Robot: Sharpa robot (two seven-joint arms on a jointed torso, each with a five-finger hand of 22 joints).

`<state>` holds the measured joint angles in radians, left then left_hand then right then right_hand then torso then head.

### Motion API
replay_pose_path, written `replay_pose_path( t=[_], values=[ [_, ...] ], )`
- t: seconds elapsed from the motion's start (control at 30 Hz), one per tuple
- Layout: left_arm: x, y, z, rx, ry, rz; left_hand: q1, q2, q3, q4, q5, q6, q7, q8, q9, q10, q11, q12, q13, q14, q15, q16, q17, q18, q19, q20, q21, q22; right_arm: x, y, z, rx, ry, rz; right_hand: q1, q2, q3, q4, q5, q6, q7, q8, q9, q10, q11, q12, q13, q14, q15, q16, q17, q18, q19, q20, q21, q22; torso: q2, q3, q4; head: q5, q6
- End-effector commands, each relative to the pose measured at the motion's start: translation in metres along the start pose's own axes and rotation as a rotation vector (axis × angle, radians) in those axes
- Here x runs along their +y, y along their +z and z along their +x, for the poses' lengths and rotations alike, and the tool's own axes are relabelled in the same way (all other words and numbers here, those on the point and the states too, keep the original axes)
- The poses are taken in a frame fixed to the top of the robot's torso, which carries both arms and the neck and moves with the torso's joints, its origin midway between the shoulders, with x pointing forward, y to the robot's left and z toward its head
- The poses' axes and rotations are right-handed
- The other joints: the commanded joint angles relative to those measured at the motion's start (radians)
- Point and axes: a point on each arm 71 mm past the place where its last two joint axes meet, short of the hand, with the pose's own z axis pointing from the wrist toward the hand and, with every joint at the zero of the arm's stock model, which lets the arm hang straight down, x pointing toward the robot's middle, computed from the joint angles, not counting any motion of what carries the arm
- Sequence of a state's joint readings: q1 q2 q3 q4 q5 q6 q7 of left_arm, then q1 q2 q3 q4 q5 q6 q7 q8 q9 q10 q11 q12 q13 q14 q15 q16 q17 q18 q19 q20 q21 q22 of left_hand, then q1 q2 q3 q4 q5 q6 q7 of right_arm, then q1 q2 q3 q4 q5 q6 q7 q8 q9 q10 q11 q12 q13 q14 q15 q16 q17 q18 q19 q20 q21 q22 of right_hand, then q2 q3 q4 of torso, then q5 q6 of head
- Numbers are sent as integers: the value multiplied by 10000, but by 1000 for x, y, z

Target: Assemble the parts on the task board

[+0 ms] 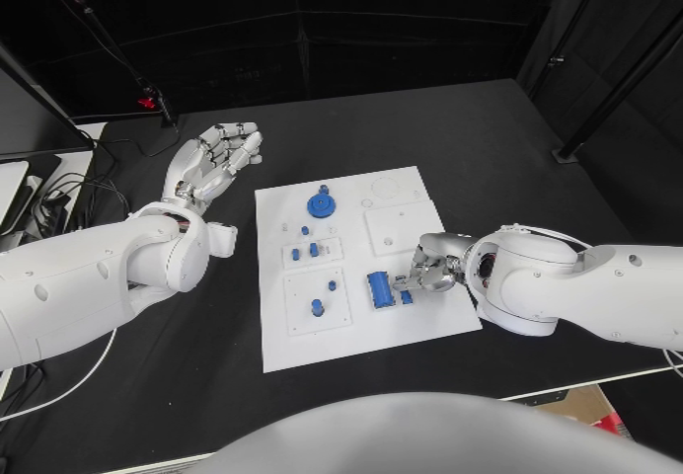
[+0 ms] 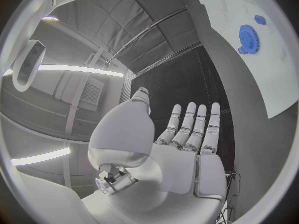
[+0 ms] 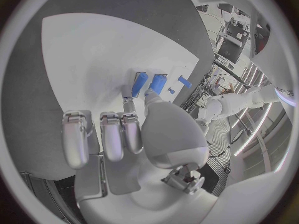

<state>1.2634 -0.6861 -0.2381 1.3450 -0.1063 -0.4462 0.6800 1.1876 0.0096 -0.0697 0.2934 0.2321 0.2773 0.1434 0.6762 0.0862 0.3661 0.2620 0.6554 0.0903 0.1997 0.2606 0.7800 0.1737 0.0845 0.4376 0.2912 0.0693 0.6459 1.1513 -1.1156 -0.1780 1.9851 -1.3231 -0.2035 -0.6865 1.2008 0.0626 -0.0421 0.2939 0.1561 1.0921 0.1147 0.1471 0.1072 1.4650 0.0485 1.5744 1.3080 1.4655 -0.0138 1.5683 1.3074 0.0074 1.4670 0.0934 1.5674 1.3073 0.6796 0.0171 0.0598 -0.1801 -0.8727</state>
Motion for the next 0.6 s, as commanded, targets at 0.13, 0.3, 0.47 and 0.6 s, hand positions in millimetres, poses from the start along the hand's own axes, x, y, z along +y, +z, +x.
replay_pose_path(
  t=[0.13,0.3,0.47,0.6],
  values=[
    [-8,0,1,63,-80,957,1,129,-58,-14,27,-90,1531,44,-16,-23,-13,64,-9,7,-30,59,-9,49,-25,-9,56,-13,1,-1,-1,-122,-44,-92,-127,32,-113,-2,-56,15,55,-36,-3,1057,52,-36,2628,1053,55,25,2634,-74,1038,60,34,2635,-6,5,2,-10,1],
    [-8,0,1,64,-81,956,6,133,-60,-15,35,-91,1532,47,-18,-24,-13,68,-12,7,-30,64,-14,49,-25,-9,57,-13,-4,-5,-3,-308,122,-131,-143,75,-342,-22,-241,129,15,8,38,1057,18,-36,2628,1053,45,25,2634,-74,1038,56,34,2635,3,8,6,6,1],
    [-8,0,0,52,-70,953,10,137,-62,-15,42,-92,1532,49,-20,-24,-13,71,-14,7,-30,67,-19,49,-25,-9,57,-13,-13,-10,-6,-439,234,-222,142,-413,-899,-66,-1082,342,-75,333,195,1057,-54,-36,2628,1053,-26,25,2634,-74,1038,6,34,2635,-1,-4,-4,-7,1],
    [-7,1,0,52,-68,952,10,137,-62,-15,42,-92,1532,49,-20,-24,-13,71,-14,7,-30,67,-19,49,-25,-9,57,-13,-17,-14,-6,-434,235,-399,255,-957,-1193,-20,-1090,638,-227,682,391,1057,-190,-36,2628,1053,-123,25,2634,-74,1038,-73,34,2635,3,0,-14,-24,1]
  ],
)
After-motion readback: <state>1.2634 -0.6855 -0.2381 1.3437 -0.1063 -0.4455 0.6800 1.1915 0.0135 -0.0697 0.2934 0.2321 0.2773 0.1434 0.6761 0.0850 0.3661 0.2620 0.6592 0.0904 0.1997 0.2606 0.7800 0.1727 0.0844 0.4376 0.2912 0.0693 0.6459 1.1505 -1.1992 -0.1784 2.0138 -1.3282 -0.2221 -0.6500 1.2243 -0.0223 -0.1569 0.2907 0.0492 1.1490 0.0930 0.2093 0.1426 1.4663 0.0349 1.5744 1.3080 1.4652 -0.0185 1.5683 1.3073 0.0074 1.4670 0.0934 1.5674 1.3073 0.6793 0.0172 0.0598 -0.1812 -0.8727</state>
